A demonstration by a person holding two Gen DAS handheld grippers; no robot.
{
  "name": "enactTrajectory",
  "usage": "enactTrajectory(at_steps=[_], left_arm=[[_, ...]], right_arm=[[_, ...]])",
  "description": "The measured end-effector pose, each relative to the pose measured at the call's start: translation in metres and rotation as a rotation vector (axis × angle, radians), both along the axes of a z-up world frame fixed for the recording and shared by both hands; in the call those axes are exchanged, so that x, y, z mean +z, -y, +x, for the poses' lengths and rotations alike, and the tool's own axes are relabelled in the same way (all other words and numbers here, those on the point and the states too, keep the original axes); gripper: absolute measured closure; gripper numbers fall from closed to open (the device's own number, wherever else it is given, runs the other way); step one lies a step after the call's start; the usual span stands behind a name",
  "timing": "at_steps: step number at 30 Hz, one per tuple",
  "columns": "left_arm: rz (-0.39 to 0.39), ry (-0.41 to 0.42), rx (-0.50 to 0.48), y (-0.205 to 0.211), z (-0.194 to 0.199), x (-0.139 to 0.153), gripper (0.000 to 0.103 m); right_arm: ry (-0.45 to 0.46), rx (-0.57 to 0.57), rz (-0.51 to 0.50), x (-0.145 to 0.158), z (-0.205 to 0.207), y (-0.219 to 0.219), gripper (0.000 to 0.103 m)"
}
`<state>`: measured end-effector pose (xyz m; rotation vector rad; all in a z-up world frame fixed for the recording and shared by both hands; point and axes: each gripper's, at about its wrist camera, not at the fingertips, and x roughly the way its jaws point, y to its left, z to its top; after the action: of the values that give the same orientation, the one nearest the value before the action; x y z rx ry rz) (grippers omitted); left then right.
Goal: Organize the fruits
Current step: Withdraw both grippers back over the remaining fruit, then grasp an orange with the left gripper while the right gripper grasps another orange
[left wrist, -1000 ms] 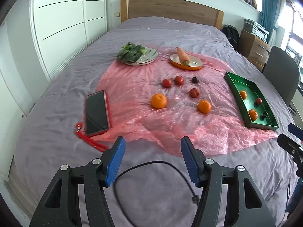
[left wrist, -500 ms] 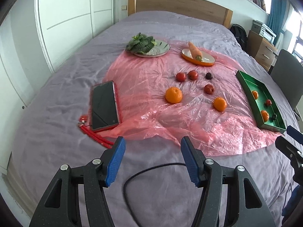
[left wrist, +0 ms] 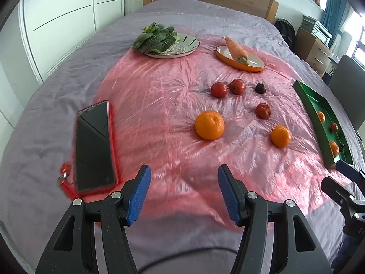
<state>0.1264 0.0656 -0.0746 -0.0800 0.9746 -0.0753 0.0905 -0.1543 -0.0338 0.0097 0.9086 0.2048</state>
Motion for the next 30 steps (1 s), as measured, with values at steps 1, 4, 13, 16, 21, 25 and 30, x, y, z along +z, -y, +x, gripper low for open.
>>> enactTrajectory(at_steps=[1,4,13,16,21,25,30], left_arm=[[-0.001,-0.007,0.000,0.000,0.007,-0.003,0.048],[-0.022,-0.022,-0.001,0.001,0.021,-0.009,0.048],[-0.012,-0.021,-0.033,0.016,0.059,-0.021,0.048],[-0.009,-0.020,-0.036,0.019,0.068,-0.026,0.048],[-0.012,-0.020,-0.047,0.023,0.078,-0.033,0.048],[-0.007,-0.013,-0.067,0.030,0.082,-0.034,0.048],[-0.018,-0.016,-0.087,0.036,0.086,-0.037,0.048]], right_arm=[[-0.006,0.000,0.005,-0.003,0.005,0.000,0.000],[-0.022,0.001,0.021,-0.011,0.022,0.001,0.000],[-0.044,-0.012,0.038,-0.028,0.064,0.005,0.000],[-0.056,-0.002,0.041,-0.034,0.074,0.004,0.000],[-0.077,0.026,0.060,-0.044,0.089,0.000,0.008],[-0.078,0.042,0.066,-0.049,0.099,-0.003,0.017],[-0.090,0.052,0.062,-0.056,0.107,-0.005,0.023]])
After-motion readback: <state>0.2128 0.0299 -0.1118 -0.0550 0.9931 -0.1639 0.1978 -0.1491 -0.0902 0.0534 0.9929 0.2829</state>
